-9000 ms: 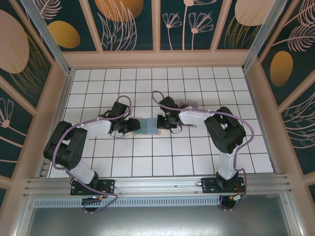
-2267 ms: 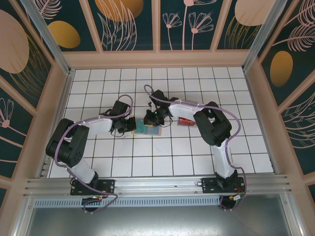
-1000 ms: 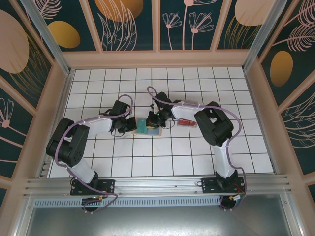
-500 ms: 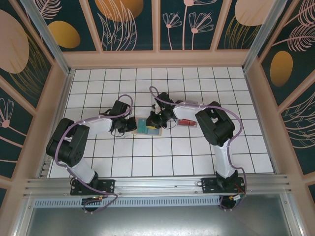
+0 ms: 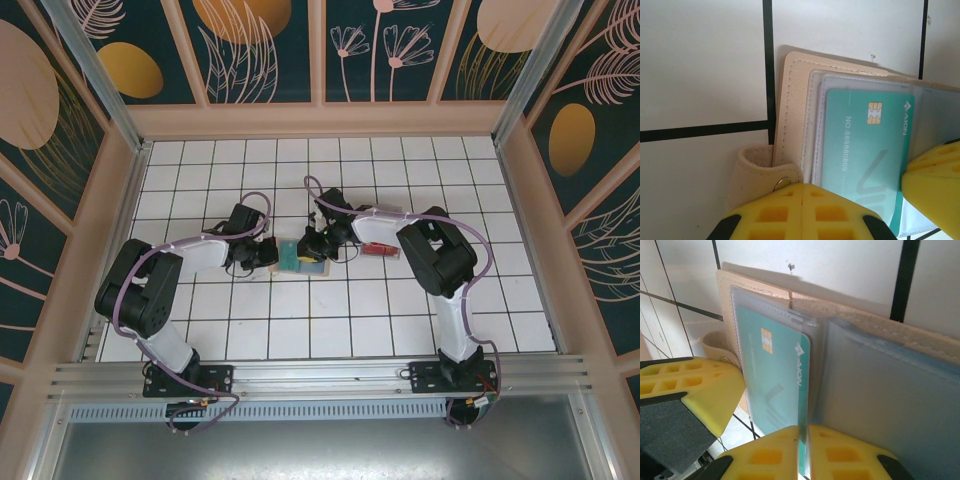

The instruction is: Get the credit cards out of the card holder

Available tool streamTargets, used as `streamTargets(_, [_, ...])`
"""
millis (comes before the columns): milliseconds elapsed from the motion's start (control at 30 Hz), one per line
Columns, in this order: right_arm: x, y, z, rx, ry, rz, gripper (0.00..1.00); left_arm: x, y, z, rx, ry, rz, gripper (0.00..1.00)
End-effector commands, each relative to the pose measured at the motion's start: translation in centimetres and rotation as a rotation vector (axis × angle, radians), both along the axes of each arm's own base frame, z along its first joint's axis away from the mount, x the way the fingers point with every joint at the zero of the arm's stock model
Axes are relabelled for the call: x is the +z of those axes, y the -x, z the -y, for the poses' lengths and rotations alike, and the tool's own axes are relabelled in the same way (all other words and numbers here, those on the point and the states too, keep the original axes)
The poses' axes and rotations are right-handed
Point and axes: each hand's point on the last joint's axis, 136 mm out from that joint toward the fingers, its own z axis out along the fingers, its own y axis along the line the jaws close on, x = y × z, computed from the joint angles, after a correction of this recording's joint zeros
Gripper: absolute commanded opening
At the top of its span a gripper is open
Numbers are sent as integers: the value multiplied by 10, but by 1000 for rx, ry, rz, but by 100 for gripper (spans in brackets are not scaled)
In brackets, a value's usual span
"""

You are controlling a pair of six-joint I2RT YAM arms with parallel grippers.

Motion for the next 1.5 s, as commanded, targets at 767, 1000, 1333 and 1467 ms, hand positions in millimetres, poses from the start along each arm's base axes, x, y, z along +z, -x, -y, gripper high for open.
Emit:
streamTargets(767, [23, -3, 19, -30, -29, 40, 0, -29, 21, -10, 8, -59, -112, 0])
streamTargets(1000, [14, 0, 10, -13, -50, 21, 12, -29, 22, -9, 4, -52, -112, 0])
streamTargets(1333, [2, -5, 4, -14, -36, 7, 22, -29, 22, -8, 2, -46, -114, 0])
streamTargets(1467, [4, -5, 8, -17, -20, 22, 22, -29, 23, -9, 3, -50, -115, 0])
